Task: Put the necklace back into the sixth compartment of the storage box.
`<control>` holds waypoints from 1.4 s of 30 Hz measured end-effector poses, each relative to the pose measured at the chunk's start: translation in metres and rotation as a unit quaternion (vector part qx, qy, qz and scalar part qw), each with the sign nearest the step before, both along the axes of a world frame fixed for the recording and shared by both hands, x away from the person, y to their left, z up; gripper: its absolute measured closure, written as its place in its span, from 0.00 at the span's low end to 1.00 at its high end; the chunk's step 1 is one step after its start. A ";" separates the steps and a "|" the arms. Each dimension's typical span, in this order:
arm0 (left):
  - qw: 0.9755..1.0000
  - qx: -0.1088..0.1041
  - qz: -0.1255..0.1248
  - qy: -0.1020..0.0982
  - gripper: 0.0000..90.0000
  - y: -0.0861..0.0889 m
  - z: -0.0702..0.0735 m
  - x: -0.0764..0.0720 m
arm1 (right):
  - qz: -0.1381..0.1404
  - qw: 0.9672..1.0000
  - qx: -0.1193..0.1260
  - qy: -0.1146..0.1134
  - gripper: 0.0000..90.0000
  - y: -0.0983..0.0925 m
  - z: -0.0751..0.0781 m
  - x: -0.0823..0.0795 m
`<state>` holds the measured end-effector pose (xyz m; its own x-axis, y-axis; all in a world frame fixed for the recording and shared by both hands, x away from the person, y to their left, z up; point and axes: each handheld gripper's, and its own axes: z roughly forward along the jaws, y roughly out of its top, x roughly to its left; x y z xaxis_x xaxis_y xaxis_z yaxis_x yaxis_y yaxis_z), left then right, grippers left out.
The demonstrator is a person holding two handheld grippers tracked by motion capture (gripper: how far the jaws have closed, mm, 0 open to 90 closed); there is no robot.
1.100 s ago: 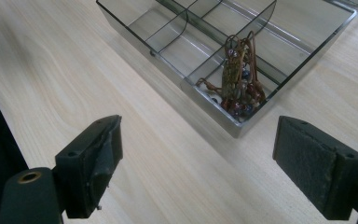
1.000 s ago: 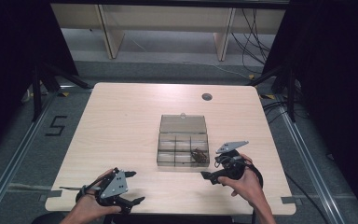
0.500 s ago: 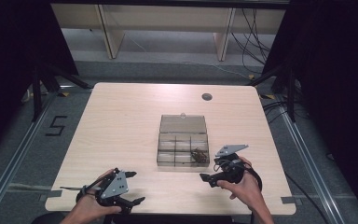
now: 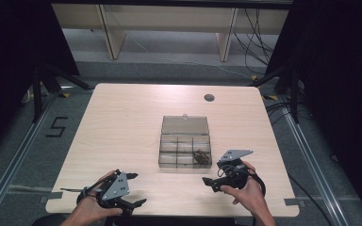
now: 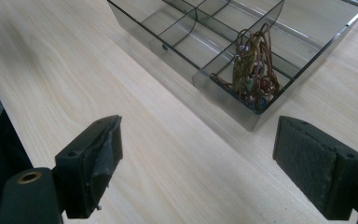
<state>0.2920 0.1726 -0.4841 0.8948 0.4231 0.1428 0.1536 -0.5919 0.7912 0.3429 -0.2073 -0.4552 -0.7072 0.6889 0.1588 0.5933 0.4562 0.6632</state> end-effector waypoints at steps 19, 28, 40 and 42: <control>1.000 0.005 -0.006 -0.004 0.17 0.000 0.001 0.000 | -0.007 1.000 0.016 -0.008 0.18 -0.006 -0.009 -0.011; 1.000 0.002 -0.005 -0.003 0.17 -0.001 0.000 -0.001 | -0.006 1.000 0.023 -0.015 0.18 -0.010 -0.011 -0.019; 1.000 0.000 -0.006 0.003 0.17 -0.003 -0.002 -0.002 | -0.018 0.999 0.032 -0.004 0.18 -0.011 -0.013 -0.028; 1.000 0.001 -0.007 0.000 0.17 -0.003 -0.002 -0.002 | -0.010 0.999 0.026 -0.016 0.18 -0.013 -0.014 -0.027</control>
<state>0.2901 0.1691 -0.4864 0.9010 0.4094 0.1432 0.1452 -0.5960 0.7897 0.3157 -0.2201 -0.4694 -0.6994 0.6939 0.1715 0.5795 0.4099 0.7044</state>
